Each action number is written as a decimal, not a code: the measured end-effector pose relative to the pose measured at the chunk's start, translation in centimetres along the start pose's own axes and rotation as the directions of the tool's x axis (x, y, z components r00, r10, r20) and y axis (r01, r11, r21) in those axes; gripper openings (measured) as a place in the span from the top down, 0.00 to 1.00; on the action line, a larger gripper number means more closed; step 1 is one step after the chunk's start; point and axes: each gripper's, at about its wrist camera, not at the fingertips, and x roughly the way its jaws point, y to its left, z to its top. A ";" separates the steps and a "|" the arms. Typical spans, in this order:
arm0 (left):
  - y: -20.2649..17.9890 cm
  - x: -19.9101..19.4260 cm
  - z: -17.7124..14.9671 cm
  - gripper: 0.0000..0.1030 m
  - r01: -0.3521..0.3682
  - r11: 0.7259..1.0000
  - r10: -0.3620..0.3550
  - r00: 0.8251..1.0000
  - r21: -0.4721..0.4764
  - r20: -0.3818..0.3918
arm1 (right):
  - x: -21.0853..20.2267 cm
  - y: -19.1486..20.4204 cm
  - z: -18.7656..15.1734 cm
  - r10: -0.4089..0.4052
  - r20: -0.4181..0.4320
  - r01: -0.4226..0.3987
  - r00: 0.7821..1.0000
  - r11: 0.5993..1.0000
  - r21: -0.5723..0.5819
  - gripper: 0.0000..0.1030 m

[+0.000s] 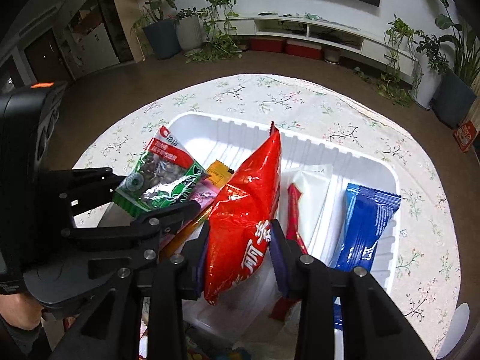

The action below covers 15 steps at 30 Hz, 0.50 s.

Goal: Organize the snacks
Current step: 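Lower both bags into the white tray and open both tools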

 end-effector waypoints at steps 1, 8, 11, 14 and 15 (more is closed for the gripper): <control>0.2 0.0 -0.1 0.52 -0.009 1.000 0.009 1.000 -0.007 0.003 | 0.1 0.0 0.0 0.000 -0.002 0.000 1.000 1.000 0.000 0.61; 0.7 -1.2 -0.2 0.36 -0.011 0.999 0.013 0.999 -0.045 0.042 | -0.4 -0.2 -0.1 -0.008 0.012 0.008 1.000 1.000 0.011 0.58; 0.8 -2.4 -0.3 0.27 -0.003 0.998 0.007 0.998 -0.061 0.068 | -1.1 -0.2 -0.1 -0.008 0.033 0.008 0.999 1.000 0.014 0.51; 0.7 -4.1 -0.6 0.19 0.014 0.998 -0.008 0.996 -0.064 0.094 | -2.5 -0.8 0.0 0.002 0.063 -0.004 0.998 0.999 0.033 0.44; 0.6 -4.6 -0.7 0.15 0.015 0.998 -0.009 0.995 -0.063 0.099 | -3.0 -0.9 -0.1 0.006 0.075 -0.009 0.997 0.999 0.042 0.41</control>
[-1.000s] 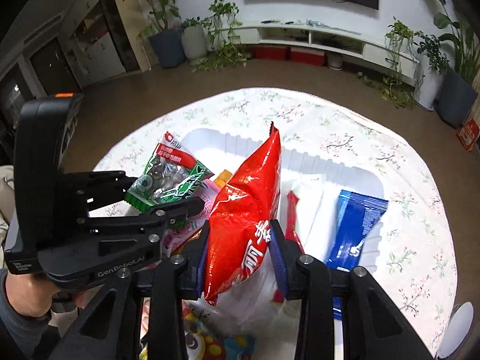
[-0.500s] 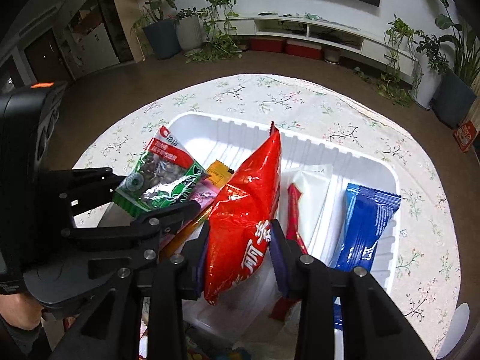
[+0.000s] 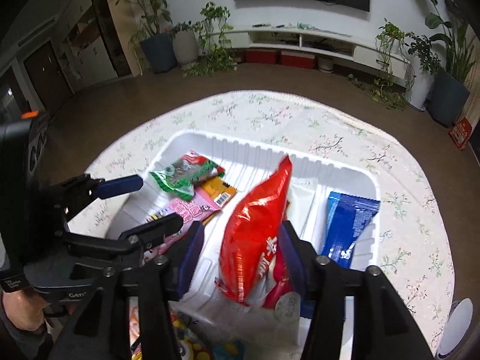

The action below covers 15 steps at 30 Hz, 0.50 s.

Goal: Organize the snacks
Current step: 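Lower both bags into the white tray and open both tools, then move both tools back over the remaining snack pile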

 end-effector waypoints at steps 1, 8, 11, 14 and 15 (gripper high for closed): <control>-0.2 -0.7 -0.1 0.11 0.007 1.000 -0.007 1.000 -0.001 0.006 | -0.6 -0.1 0.0 0.005 0.014 -0.005 1.000 1.000 0.008 0.38; -1.4 -7.6 -2.0 0.00 0.020 0.999 -0.023 0.994 0.030 0.104 | -6.5 -1.2 -1.3 0.081 0.132 -0.094 0.988 0.992 0.090 0.19; -1.5 -11.3 -4.2 0.00 -0.023 0.999 0.016 0.986 0.039 0.165 | -9.6 -2.0 -3.1 0.142 0.199 -0.171 0.970 0.975 0.140 0.12; -1.2 -14.3 -7.3 0.00 -0.036 0.999 0.032 0.985 0.023 0.169 | -12.7 -2.5 -5.7 0.196 0.266 -0.250 0.944 0.951 0.184 0.05; -1.1 -15.1 -8.3 0.00 -0.044 0.999 0.041 0.986 0.013 0.159 | -13.6 -2.4 -6.6 0.204 0.278 -0.261 0.939 0.947 0.185 0.04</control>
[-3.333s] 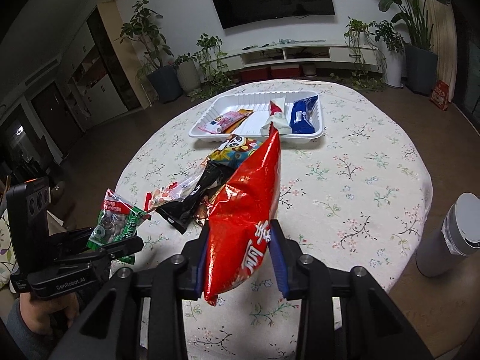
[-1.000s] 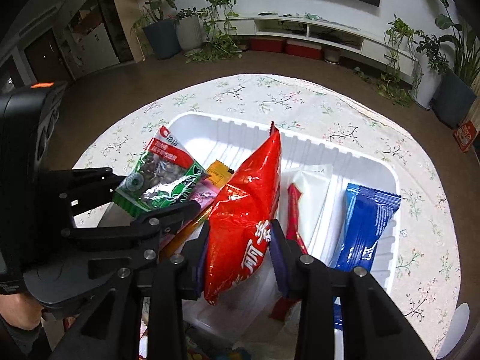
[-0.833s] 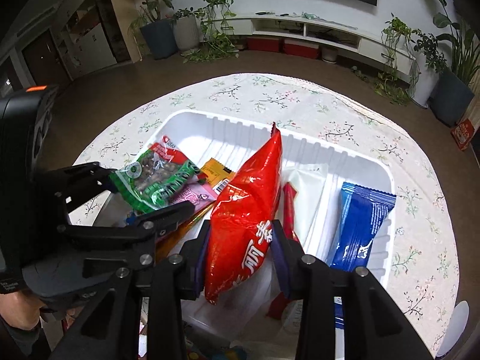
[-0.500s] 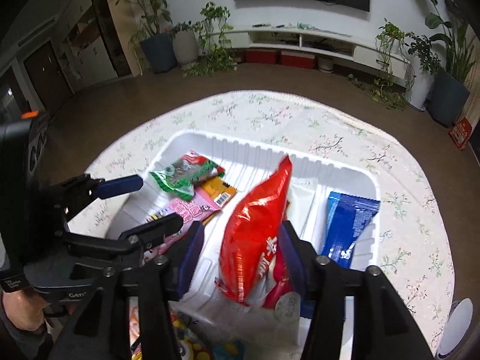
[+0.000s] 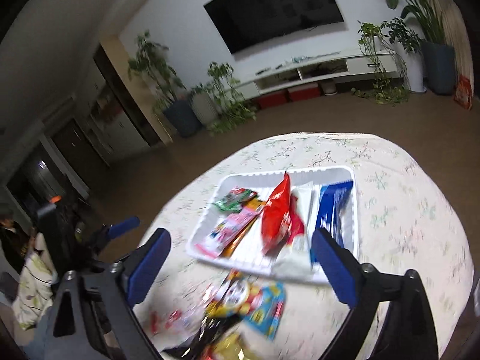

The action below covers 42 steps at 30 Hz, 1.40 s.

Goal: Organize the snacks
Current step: 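Move both tools back over the remaining snack pile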

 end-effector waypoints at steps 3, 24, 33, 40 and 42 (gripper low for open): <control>0.7 -2.0 -3.6 0.00 -0.019 0.999 0.016 0.997 -0.040 -0.081 | -3.1 0.7 -2.8 -0.007 0.006 0.008 1.000 1.000 -0.029 0.04; -10.4 -0.1 -7.9 0.02 0.107 0.987 -0.071 0.960 0.120 -0.272 | -6.4 2.5 -13.1 -0.218 -0.103 0.205 0.971 0.972 -0.118 0.20; -11.0 4.3 -7.3 0.16 0.094 0.986 -0.045 0.945 0.135 -0.325 | -5.9 1.8 -13.0 -0.224 -0.121 0.205 0.967 0.967 -0.149 0.20; -10.1 5.9 -8.1 0.27 0.075 0.987 -0.019 0.931 0.139 -0.365 | -5.1 1.2 -12.3 -0.217 -0.132 0.194 0.967 0.967 -0.167 0.20; -10.2 6.1 -8.1 0.27 0.071 0.986 -0.010 0.931 0.153 -0.364 | -4.8 1.1 -12.0 -0.219 -0.130 0.195 0.967 0.965 -0.174 0.21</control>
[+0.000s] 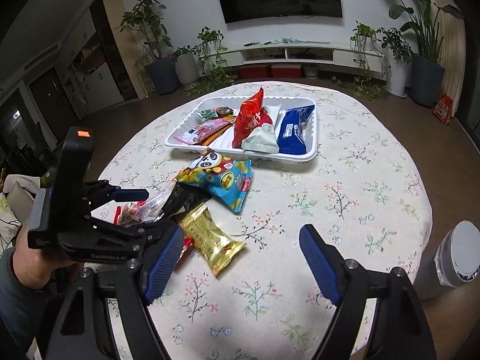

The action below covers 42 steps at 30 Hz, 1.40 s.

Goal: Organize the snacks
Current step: 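Move both tools back over the remaining snack pile, then grasp the black bag with the left tool while the right tool grasps the panda chip bag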

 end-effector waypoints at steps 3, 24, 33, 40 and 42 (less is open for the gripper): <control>-0.2 0.2 0.1 0.28 -0.003 1.000 0.003 1.000 0.017 -0.001 | 0.4 0.1 0.3 0.005 -0.004 -0.005 1.000 1.000 -0.004 0.24; -1.1 0.5 -2.1 0.70 0.012 0.995 -0.008 0.999 0.099 -0.042 | 0.8 0.3 0.0 0.018 -0.016 -0.018 1.000 1.000 -0.002 0.29; 0.1 1.8 -1.3 0.81 0.026 0.999 -0.025 0.999 0.024 -0.036 | 1.2 0.5 0.4 0.008 -0.029 -0.009 1.000 1.000 -0.029 0.32; 0.6 1.5 -1.9 0.85 0.026 1.000 -0.026 0.999 0.004 -0.025 | 1.9 1.5 2.6 0.032 -0.008 -0.033 0.999 0.976 -0.216 0.36; 0.9 1.3 -2.2 0.85 0.045 0.999 -0.045 0.999 -0.017 -0.016 | 2.6 2.3 3.0 0.036 0.006 -0.032 0.999 0.950 -0.309 0.36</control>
